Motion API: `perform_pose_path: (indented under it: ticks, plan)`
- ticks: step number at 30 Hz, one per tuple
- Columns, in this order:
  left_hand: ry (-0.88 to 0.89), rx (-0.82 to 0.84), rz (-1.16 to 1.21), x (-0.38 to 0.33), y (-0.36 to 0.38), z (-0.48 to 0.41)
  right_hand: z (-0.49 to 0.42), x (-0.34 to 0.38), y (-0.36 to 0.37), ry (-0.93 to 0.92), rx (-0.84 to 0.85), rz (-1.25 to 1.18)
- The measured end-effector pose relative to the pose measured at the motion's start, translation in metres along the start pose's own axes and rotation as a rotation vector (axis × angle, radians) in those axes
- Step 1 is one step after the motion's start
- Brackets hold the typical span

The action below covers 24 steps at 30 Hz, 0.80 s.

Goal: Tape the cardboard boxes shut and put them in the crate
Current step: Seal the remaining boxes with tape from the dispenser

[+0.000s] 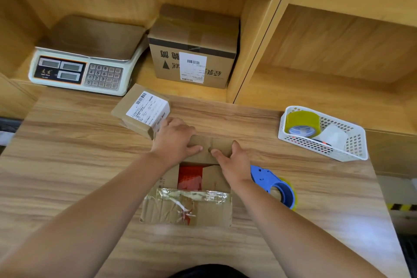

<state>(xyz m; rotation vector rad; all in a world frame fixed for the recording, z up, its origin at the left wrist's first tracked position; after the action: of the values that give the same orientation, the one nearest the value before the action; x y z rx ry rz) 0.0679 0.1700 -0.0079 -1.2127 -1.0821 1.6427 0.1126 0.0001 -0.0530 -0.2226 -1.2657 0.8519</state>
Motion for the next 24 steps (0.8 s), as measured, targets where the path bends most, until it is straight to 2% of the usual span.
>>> perform_pose_path:
  ticks: [4, 9, 16, 19, 24]
  plan:
    - [0.09, 0.093, 0.035, -0.024, 0.004, -0.004, 0.002, -0.006, -0.001, -0.001, 0.115, -0.103]
    - [0.051, 0.173, 0.054, -0.034, 0.004, -0.01, 0.004, -0.008, -0.005, 0.003, 0.097, -0.2]
    - [-0.018, 0.147, 0.117, -0.039, 0.002, -0.011, 0.002, -0.007, -0.007, 0.074, 0.044, -0.345]
    - [-0.072, 0.136, 0.166, -0.039, 0.004, -0.009, 0.001, -0.011, -0.004, 0.103, 0.022, -0.345]
    - [-0.035, 0.087, 0.151, -0.046, 0.001, -0.007, 0.003, -0.007, -0.005, 0.075, -0.02, -0.298]
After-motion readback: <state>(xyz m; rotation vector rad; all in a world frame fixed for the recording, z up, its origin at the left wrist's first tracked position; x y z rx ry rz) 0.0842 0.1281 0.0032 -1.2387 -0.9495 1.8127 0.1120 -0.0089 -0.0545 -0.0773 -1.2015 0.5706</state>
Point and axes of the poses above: each hand's wrist, its own z-axis away from the middle knuckle, its own y-axis out of the palm, x = y × z, the point moved 5 cm from there along -z, towards the middle knuckle, and after that the axes turned 4 degrees about x, right-handed, at the moved point
